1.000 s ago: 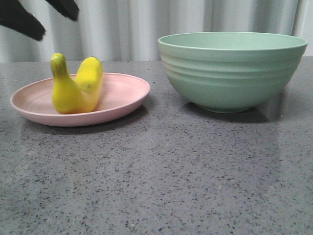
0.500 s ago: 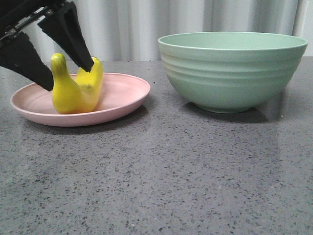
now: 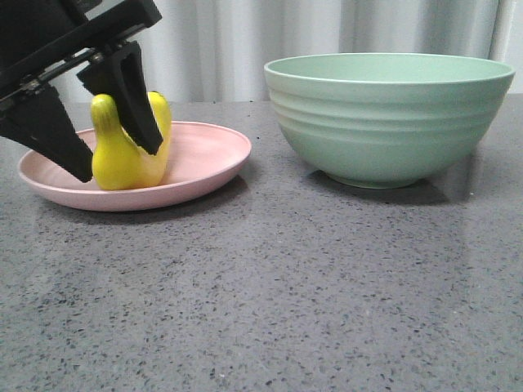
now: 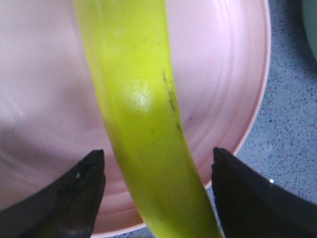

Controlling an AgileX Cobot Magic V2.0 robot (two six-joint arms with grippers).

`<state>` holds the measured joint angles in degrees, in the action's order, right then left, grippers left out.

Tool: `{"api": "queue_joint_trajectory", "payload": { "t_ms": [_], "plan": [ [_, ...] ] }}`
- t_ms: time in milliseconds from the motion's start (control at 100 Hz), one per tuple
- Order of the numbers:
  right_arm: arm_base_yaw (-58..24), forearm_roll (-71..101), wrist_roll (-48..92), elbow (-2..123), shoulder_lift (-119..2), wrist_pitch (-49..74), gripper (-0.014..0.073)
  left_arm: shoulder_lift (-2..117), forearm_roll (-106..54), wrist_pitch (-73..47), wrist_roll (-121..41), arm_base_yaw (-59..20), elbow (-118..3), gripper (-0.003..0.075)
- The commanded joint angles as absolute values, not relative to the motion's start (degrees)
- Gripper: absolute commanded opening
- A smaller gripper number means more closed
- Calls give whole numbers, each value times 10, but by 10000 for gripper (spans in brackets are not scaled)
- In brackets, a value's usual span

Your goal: Transfer banana from pink plate to green bowl

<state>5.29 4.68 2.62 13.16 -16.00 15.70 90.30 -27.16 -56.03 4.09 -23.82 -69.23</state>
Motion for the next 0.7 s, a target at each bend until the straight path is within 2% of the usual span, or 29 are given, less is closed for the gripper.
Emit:
{"api": "queue_joint_trajectory", "payload": {
  "t_ms": [0, 420, 690],
  "plan": [
    [52, 47, 31, 152, -169, 107, -79, 884, -284, -559, 47, -242, -710, 419],
    [52, 47, 31, 152, -169, 106, -79, 890, -284, -576, 47, -242, -710, 279],
    [52, 47, 31, 152, -169, 106, -79, 890, -284, -576, 47, -242, -710, 0]
  ]
}}
